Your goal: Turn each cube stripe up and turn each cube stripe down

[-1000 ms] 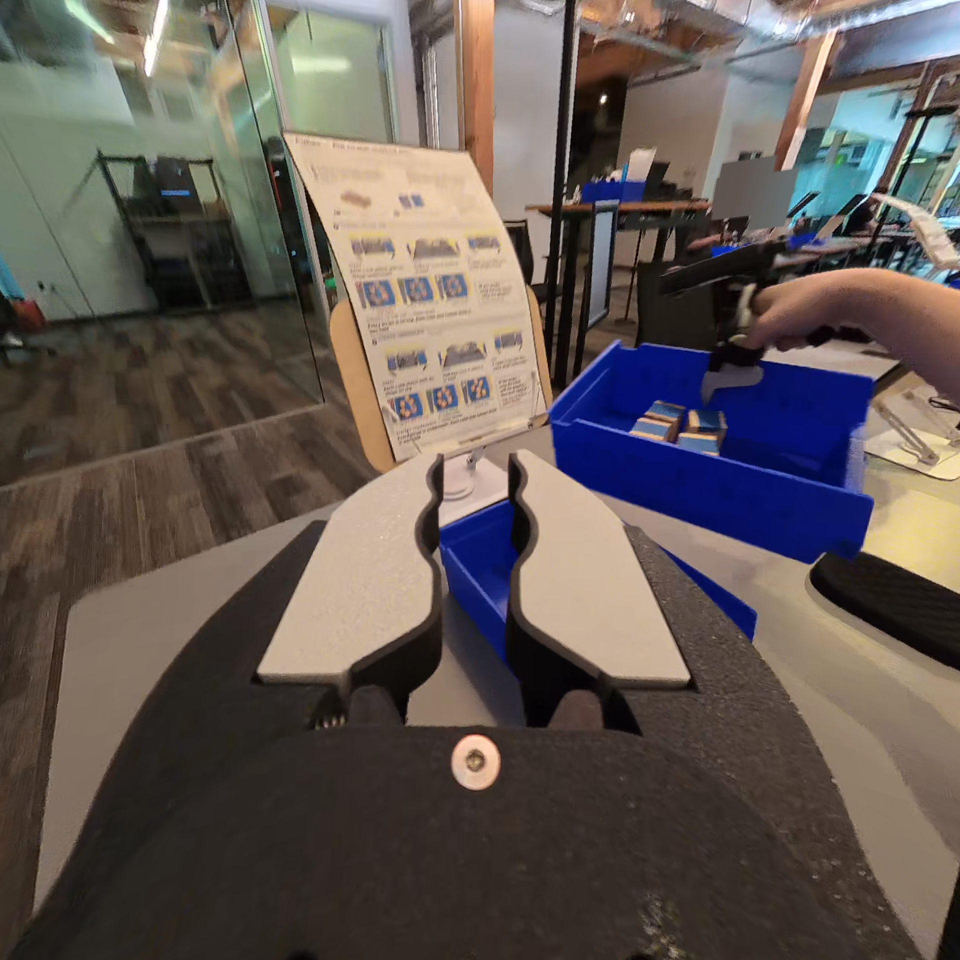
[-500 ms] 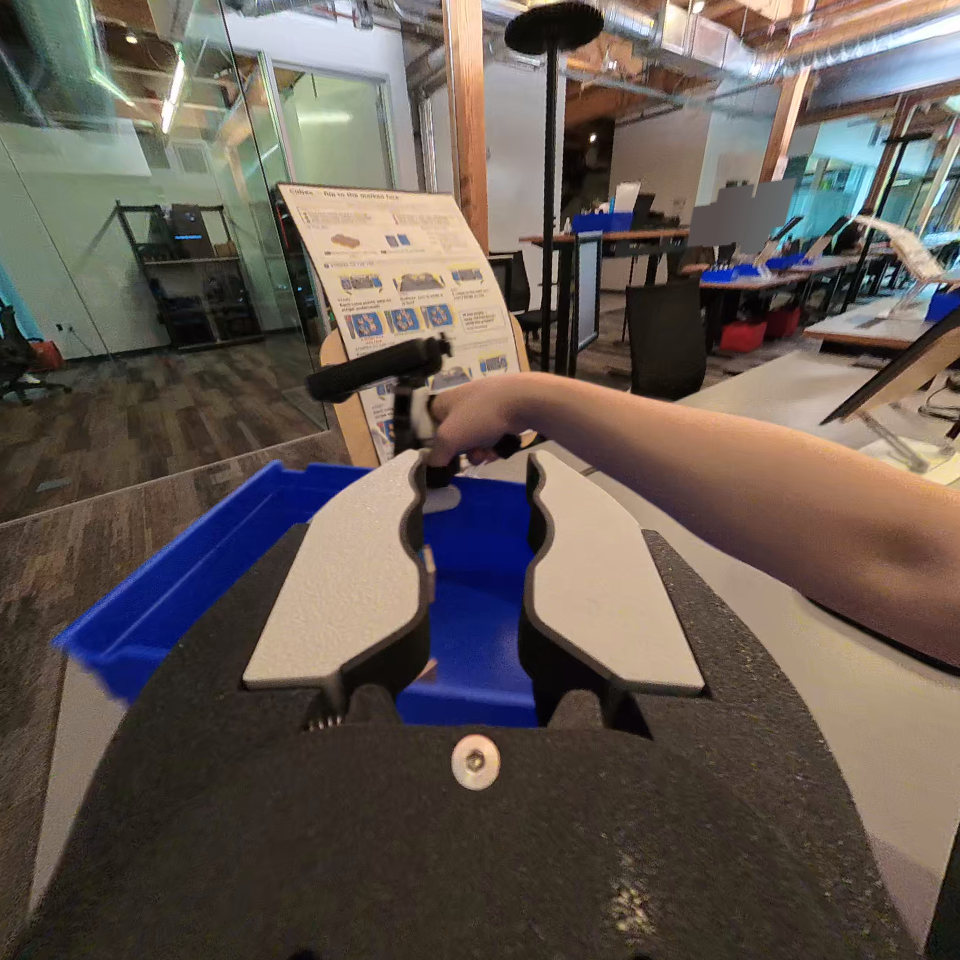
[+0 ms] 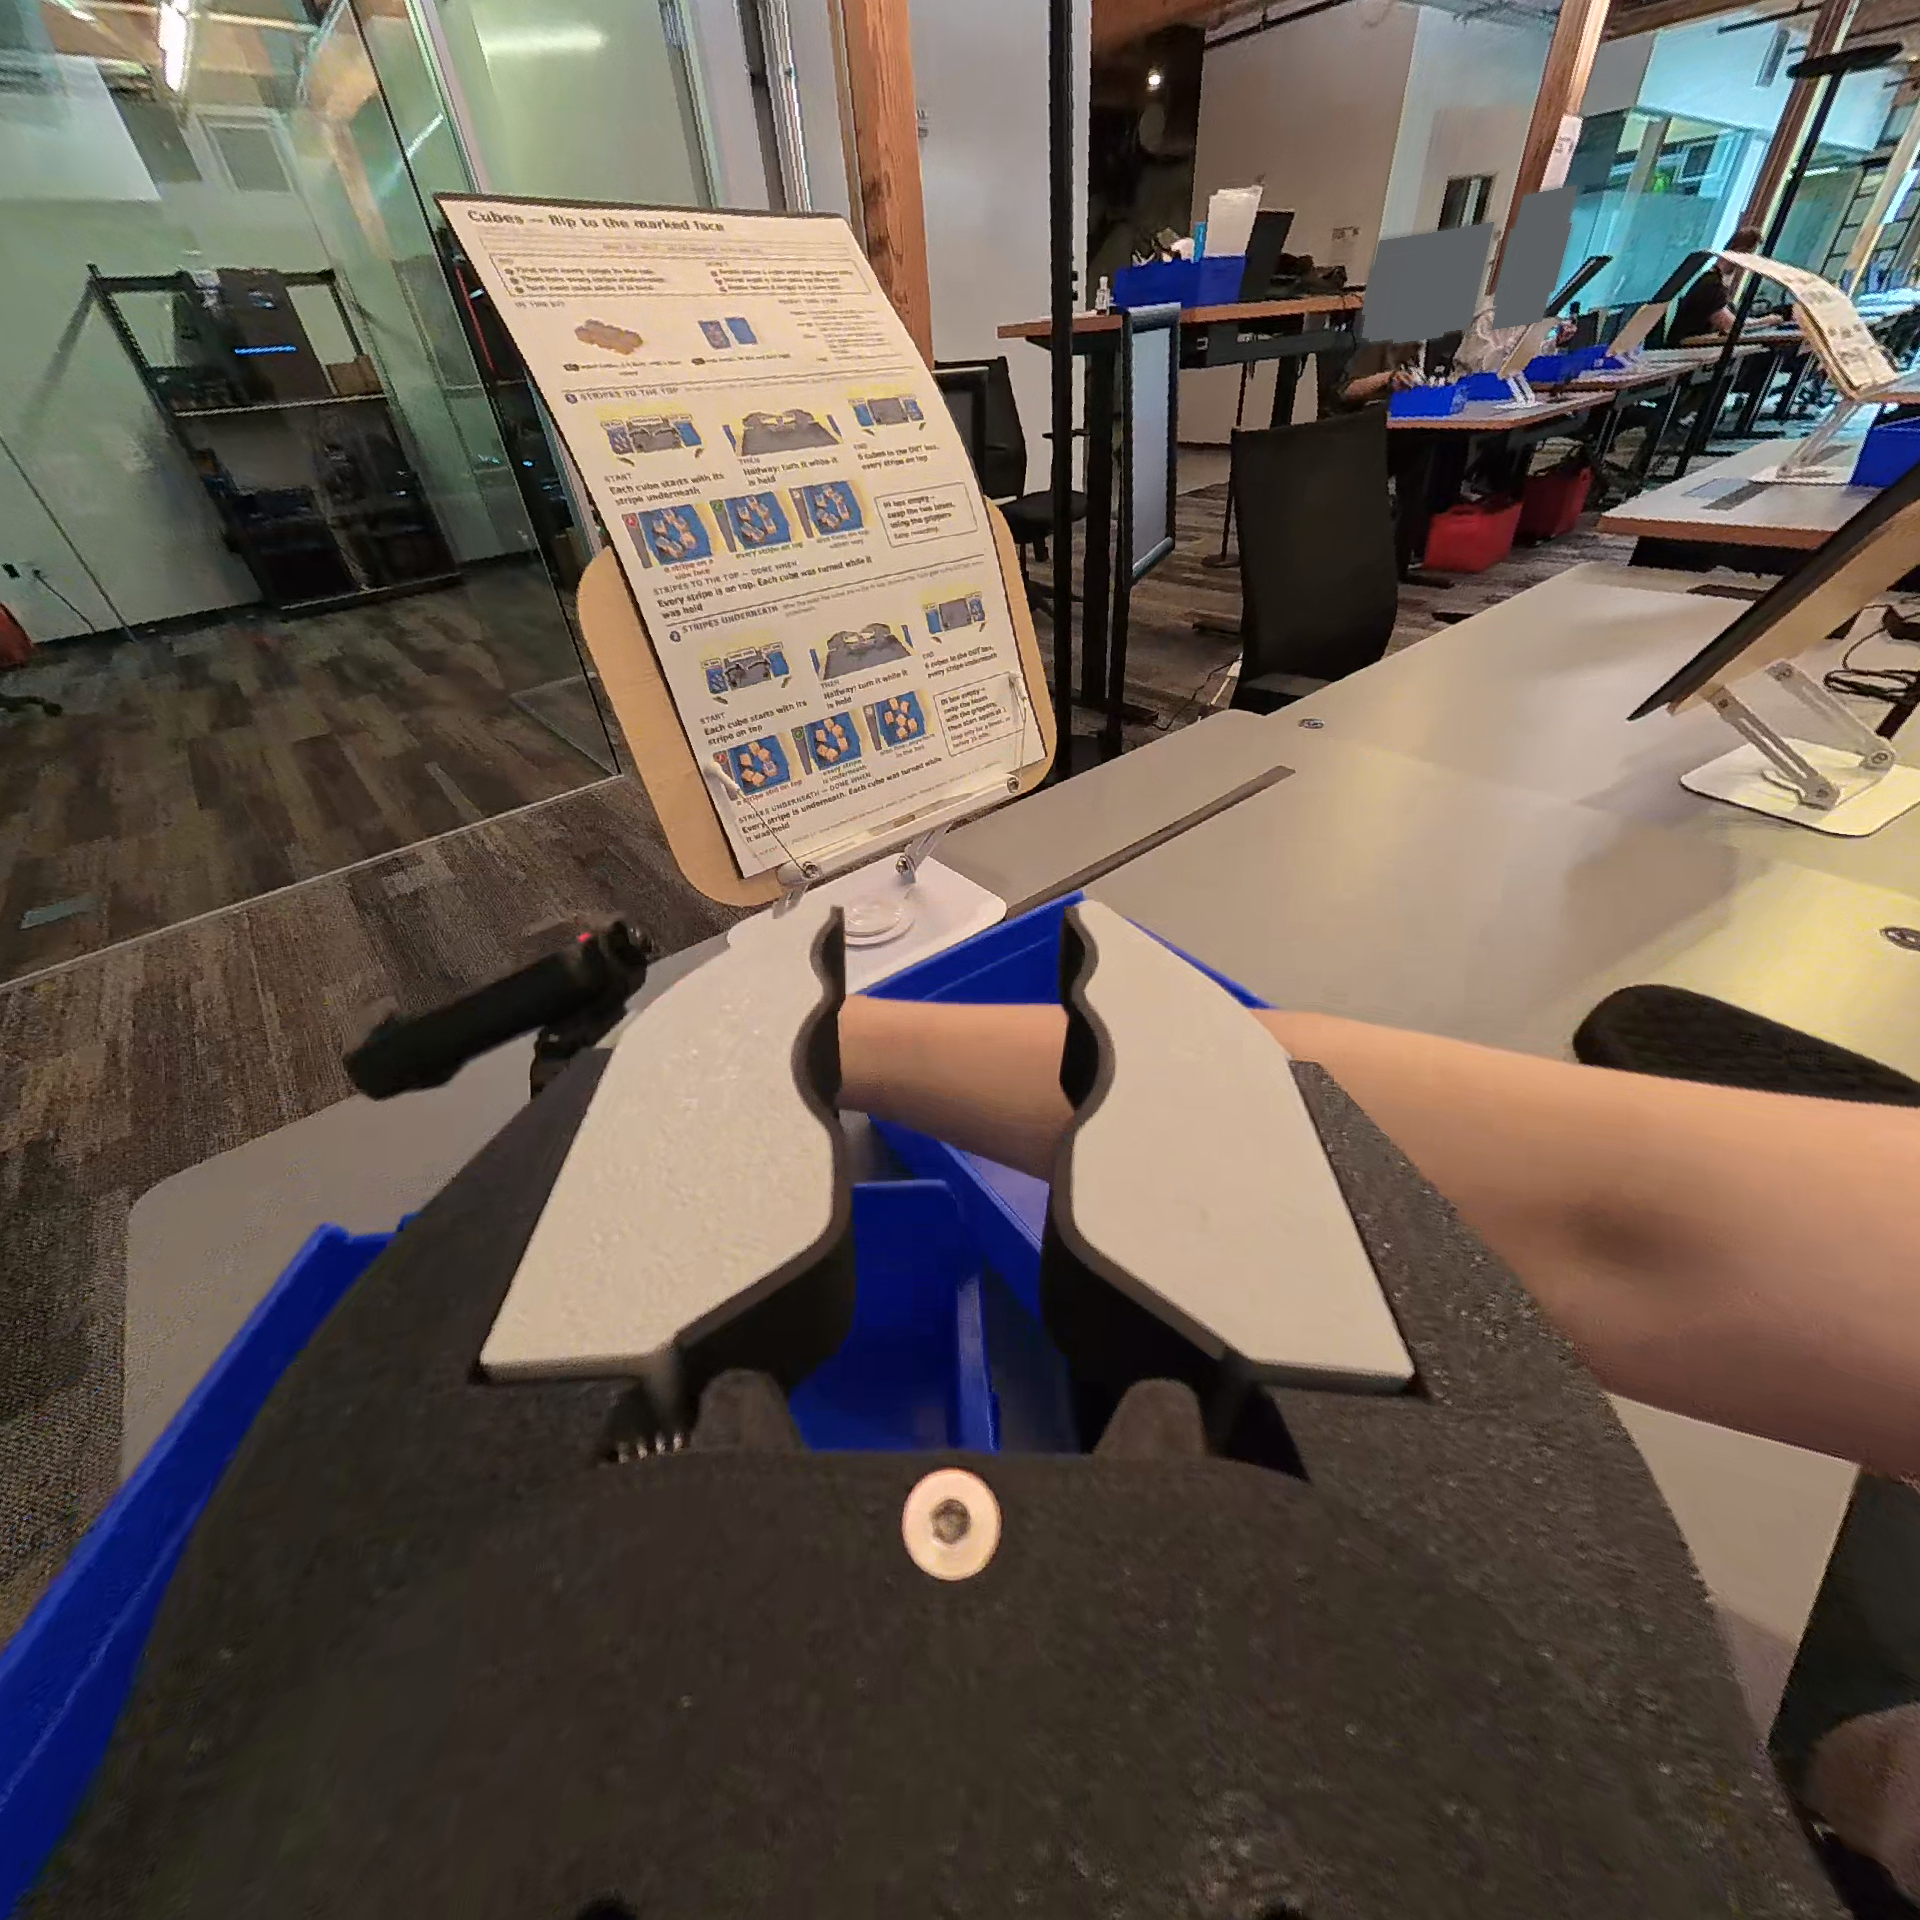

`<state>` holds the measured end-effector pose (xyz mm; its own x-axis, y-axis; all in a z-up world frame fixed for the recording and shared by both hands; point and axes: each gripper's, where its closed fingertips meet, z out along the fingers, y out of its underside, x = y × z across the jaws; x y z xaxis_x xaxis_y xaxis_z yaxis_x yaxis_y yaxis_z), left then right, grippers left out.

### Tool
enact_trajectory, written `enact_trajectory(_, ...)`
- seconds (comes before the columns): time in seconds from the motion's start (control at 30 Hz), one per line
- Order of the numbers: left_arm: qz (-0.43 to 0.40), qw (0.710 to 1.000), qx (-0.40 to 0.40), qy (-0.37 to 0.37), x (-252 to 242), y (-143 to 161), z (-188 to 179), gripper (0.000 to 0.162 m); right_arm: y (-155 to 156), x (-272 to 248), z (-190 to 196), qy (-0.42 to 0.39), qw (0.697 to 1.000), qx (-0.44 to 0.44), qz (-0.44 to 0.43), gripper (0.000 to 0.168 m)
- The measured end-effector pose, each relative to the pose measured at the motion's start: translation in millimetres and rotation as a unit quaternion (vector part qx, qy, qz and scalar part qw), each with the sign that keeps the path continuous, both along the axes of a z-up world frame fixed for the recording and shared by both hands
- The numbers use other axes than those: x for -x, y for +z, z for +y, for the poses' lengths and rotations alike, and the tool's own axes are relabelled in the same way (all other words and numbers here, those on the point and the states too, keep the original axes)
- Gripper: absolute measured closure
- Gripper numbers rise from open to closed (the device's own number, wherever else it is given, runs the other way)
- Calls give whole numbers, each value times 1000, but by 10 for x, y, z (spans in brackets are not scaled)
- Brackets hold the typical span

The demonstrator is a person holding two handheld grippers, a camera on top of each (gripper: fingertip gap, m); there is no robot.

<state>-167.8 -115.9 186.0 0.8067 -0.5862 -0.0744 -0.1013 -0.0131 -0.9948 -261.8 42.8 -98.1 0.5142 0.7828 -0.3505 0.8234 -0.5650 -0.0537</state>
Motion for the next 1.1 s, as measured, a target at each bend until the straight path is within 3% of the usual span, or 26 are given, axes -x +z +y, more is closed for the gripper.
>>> enact_trajectory(0.13, 10, 1000, 6, -16, -32, -41, -41, 122, -226, -23, 4, -24, 1000, 13, -10, 156)
enact_trajectory(0.4, 31, 999, 21, -26, -59, -128, -39, 121, -141, 40, 157, -29, 998, -40, 34, 155)
enact_trajectory(0.5, 32, 999, 23, -22, -39, -133, -35, 120, 291, 143, 367, -47, 981, -123, 140, 147)
enact_trajectory(0.57, 32, 999, 23, -21, -32, -134, -42, 120, 792, 33, 547, -69, 947, -231, 210, 122)
enact_trajectory(0.6, 35, 999, 23, -21, -28, -139, -46, 120, 1033, -120, 565, -71, 929, -282, 230, 117)
enact_trajectory(0.7, 38, 999, 24, -21, -14, -148, -59, 120, 1363, -1002, 548, -83, 899, -392, 176, 101)
enact_trajectory(0.8, 32, 999, 23, -23, -28, -134, -57, 120, 1204, -2306, 588, -158, 892, -423, 30, 82)
enact_trajectory(0.9, 38, 999, 23, -26, -77, -147, -47, 120, 805, -3246, 416, -245, 907, -341, -29, 81)
enact_trajectory(1.0, 49, 998, 29, -28, -144, -172, -19, 120, 376, -3708, 206, -281, 920, -268, -56, 81)
enact_trajectory(1.1, 67, 997, 35, -27, -208, -211, 7, 120, 2, -3754, 60, -277, 939, -199, -40, 80)
